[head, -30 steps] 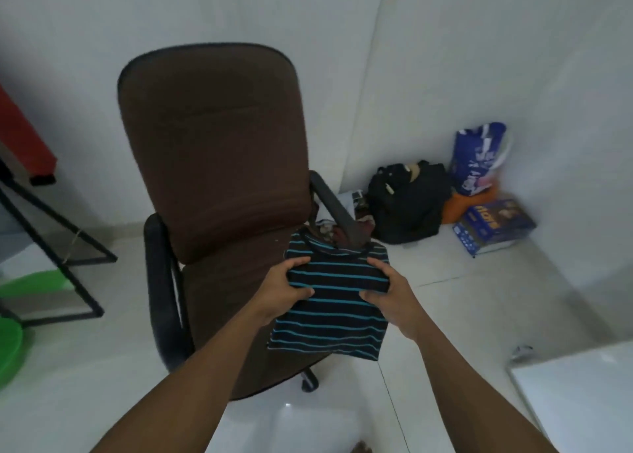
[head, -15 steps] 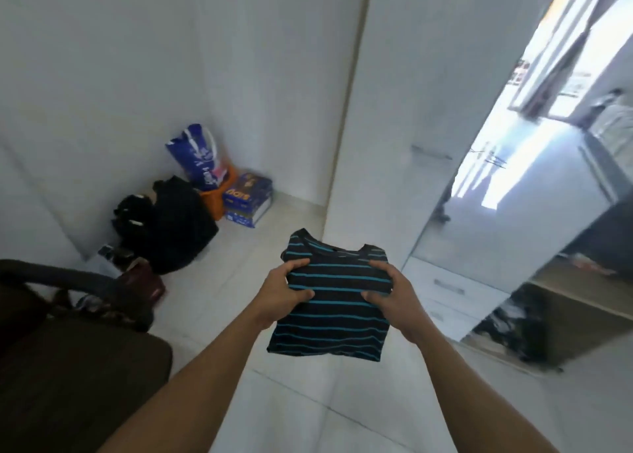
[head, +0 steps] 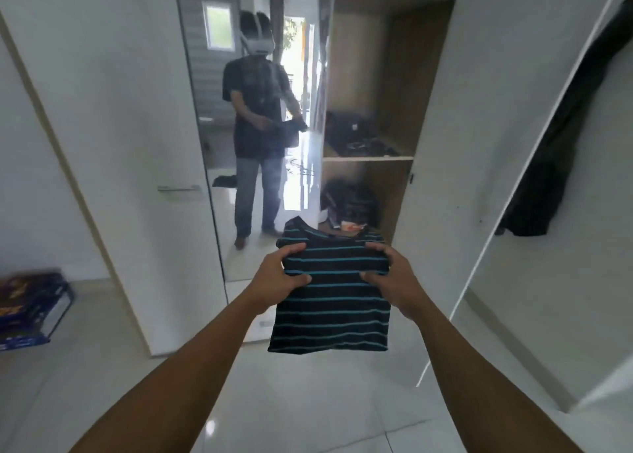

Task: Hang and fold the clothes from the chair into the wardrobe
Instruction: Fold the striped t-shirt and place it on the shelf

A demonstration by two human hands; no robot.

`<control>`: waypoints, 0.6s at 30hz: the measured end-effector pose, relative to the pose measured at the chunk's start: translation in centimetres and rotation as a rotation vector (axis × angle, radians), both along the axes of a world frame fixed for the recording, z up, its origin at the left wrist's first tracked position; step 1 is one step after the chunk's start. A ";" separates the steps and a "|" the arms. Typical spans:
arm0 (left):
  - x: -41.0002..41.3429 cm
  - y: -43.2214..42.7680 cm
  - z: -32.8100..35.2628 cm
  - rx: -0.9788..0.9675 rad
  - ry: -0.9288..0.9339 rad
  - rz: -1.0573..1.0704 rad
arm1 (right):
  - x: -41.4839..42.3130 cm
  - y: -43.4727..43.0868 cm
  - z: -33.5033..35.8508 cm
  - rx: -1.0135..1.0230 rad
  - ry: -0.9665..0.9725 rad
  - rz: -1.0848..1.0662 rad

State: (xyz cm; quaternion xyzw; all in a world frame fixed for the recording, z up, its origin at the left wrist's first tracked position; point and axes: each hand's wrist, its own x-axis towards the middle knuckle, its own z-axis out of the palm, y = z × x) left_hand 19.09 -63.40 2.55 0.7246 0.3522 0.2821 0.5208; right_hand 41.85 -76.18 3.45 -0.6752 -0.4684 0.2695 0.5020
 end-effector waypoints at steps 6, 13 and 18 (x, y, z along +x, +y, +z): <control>10.4 1.7 7.0 0.144 -0.061 -0.097 | 9.2 -0.6 6.1 0.156 -0.068 -0.087; 18.3 7.9 11.6 0.261 -0.116 -0.059 | 17.2 5.8 11.4 0.242 -0.169 -0.098; 23.1 15.3 12.5 0.319 -0.118 -0.027 | 22.4 13.9 12.8 0.228 -0.237 -0.075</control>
